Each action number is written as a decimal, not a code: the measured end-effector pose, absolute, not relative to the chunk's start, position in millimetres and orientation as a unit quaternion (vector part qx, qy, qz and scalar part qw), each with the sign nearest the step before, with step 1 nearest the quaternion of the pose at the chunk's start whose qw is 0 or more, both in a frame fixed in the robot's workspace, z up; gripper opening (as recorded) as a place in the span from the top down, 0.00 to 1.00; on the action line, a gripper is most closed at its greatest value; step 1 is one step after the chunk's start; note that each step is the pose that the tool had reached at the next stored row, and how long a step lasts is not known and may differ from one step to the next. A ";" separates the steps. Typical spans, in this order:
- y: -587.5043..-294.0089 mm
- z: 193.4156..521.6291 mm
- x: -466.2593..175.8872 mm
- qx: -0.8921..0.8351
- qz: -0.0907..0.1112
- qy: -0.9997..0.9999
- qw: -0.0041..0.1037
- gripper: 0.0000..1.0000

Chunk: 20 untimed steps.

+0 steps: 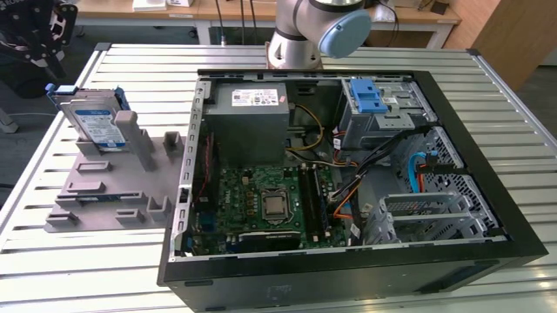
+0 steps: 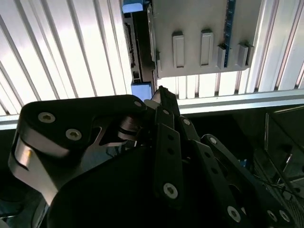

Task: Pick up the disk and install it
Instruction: 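Pick up the disk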

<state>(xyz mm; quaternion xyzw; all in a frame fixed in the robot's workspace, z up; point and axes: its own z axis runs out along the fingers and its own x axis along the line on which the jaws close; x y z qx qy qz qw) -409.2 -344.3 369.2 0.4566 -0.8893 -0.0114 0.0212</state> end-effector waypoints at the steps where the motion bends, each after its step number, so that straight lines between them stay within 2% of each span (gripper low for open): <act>1: -344.3 369.2 -409.2 0.464 -0.011 -0.885 0.021 0.89; 20: -344.3 369.0 -409.2 0.551 -0.009 -0.834 0.022 0.89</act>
